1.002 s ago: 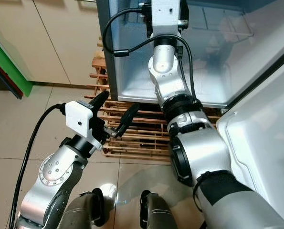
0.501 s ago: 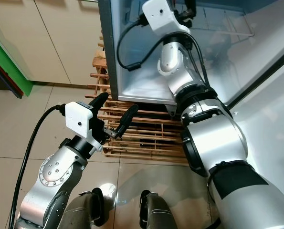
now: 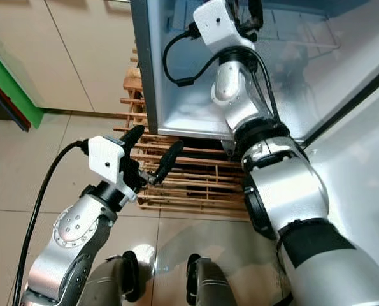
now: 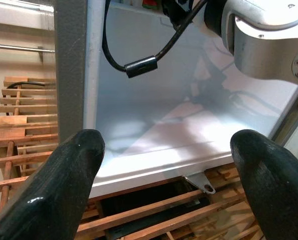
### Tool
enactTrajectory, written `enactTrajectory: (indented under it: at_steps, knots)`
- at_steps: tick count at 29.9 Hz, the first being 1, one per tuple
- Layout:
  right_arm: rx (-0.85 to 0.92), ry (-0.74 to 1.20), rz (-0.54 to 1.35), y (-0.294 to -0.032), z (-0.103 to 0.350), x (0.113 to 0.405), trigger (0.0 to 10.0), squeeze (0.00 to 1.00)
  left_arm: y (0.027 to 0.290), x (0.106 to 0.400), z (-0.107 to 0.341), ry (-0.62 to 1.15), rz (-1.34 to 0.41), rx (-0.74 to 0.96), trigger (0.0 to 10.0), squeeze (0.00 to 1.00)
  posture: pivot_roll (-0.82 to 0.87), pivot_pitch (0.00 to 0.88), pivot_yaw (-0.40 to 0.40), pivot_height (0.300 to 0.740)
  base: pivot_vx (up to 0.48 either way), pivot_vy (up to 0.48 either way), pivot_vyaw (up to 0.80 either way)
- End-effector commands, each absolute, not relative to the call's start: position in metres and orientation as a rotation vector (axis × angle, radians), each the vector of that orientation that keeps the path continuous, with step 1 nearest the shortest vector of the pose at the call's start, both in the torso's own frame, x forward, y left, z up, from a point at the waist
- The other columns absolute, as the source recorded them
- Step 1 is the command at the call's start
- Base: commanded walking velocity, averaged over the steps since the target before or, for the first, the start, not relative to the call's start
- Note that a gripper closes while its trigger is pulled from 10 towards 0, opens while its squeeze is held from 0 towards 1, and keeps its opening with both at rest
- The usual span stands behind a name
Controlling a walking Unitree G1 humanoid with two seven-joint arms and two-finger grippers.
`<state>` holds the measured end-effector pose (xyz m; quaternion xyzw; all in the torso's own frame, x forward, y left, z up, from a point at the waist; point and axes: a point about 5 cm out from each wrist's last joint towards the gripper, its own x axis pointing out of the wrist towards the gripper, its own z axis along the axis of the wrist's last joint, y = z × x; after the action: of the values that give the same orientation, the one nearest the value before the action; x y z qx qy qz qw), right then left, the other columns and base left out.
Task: Restocking fridge
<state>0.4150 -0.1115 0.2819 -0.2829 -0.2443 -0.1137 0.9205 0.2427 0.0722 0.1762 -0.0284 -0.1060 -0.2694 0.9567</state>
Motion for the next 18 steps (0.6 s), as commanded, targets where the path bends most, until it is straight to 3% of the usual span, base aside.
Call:
enactTrajectory:
  at_steps: [1, 11, 18]
  knots:
    - [-0.522, -0.536, -0.238, -0.113, 0.286, 0.413, 10.0, 0.0, 0.069, 0.243, 0.176, -0.214, -0.561, -0.072, 10.0, 0.0, 0.06, 0.246, -0.069, 0.732, 0.0, 0.0, 0.0]
    - [-0.375, -0.527, -0.204, -0.115, 0.285, 0.407, 10.0, 0.0, 0.064, 0.249, 0.176, -0.225, -0.58, -0.082, 10.0, 0.0, 0.04, 0.213, -0.082, 0.732, 0.0, 0.0, 0.0]
    - [-0.331, -0.564, -0.172, -0.119, 0.283, 0.387, 10.0, 0.0, 0.065, 0.255, 0.175, -0.241, -0.568, -0.079, 10.0, 0.0, 0.0, 0.163, -0.096, 0.732, 0.0, 0.0, 0.0]
